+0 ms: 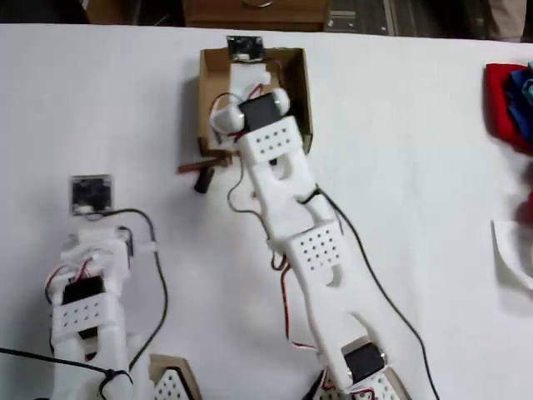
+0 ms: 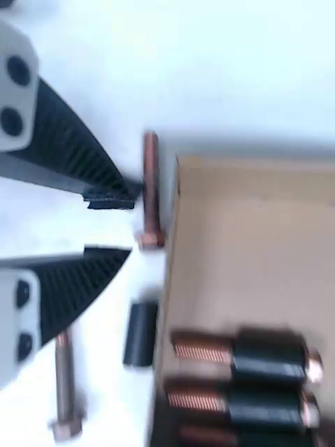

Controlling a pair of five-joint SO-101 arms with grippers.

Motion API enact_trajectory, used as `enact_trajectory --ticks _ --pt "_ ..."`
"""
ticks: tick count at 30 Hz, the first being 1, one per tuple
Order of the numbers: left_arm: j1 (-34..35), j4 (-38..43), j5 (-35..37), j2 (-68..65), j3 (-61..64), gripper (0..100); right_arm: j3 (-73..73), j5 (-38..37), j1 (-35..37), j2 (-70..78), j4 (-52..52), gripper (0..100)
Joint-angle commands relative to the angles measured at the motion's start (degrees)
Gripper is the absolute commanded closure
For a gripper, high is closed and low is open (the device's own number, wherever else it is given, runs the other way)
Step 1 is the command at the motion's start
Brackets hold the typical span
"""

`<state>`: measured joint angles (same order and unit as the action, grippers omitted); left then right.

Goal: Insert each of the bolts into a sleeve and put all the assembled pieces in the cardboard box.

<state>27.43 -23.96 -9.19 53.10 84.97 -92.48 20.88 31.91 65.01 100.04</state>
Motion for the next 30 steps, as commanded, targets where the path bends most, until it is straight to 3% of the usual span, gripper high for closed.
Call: enact_trajectory --ticks 1,5,16,21,30 --pt "1.0 1.4 2.2 0.5 -0.2 86 -2.0 3.0 3.8 -4.9 1.2 81.7" --pt "1.0 1.4 2.2 0.5 -0.1 82 -1.9 6.4 6.7 -4.1 1.2 72.7" --pt "1.0 1.4 2.2 0.5 -0.1 81 -2.7 8.6 8.9 11.3 0.8 75.5" --pt "0.9 1.4 2.2 0.5 -0.1 81 -2.7 12.8 6.6 12.6 -0.6 75.5" --pt "0.9 1.4 2.1 0.4 -0.1 81 -2.7 12.7 4.6 12.6 -5.7 75.5"
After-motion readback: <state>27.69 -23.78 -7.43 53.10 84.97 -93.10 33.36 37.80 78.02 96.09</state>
